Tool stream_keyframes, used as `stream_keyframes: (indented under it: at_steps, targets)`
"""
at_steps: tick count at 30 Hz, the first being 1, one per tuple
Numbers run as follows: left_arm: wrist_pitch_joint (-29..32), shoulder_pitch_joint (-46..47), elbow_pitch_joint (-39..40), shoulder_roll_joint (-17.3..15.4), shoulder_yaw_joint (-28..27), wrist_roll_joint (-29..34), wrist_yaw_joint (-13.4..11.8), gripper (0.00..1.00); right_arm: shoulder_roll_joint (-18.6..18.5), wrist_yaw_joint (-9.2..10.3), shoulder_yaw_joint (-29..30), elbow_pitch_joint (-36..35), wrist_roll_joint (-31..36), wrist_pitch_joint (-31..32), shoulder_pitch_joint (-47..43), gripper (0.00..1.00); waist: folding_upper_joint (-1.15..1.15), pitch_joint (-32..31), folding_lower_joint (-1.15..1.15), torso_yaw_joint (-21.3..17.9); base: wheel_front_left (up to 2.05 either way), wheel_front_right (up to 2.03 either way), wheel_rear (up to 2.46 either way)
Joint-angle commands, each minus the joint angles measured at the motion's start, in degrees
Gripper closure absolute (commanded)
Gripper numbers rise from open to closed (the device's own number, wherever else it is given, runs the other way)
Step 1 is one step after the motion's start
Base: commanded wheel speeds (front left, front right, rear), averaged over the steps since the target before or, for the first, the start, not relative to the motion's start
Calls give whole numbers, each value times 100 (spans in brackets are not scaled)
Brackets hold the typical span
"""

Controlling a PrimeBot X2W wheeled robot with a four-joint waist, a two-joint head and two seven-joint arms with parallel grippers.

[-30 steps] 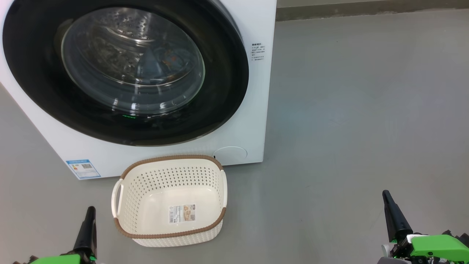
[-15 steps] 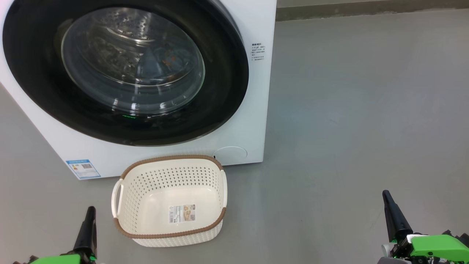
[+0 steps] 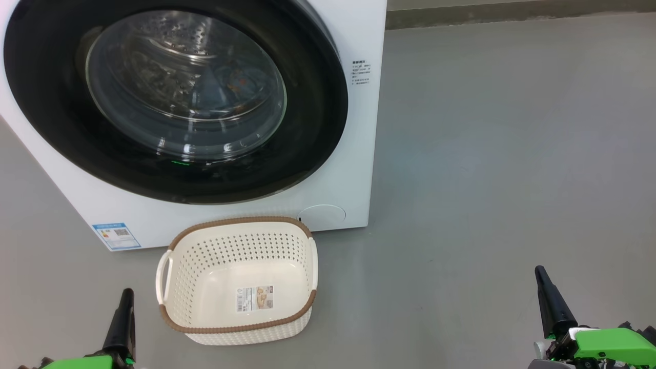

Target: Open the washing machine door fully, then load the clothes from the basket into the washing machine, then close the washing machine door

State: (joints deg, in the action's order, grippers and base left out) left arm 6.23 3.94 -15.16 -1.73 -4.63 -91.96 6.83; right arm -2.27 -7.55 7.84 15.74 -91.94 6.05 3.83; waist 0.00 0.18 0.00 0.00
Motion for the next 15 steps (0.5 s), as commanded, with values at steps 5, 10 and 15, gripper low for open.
stream_keyframes:
  at_steps: [5, 10, 15]
  targets:
    - [24, 225, 111, -115, -187, -22, 66, 100, -61, 6, -133, -171, -23, 43, 235, 100, 0, 0, 0, 0, 0, 0, 0]
    - [24, 225, 111, -115, -187, -22, 66, 100, -61, 6, -133, -171, -23, 43, 235, 100, 0, 0, 0, 0, 0, 0, 0]
    - [24, 225, 111, -115, -187, -22, 66, 100, -61, 6, -133, -171, -24, 43, 235, 100, 0, 0, 0, 0, 0, 0, 0]
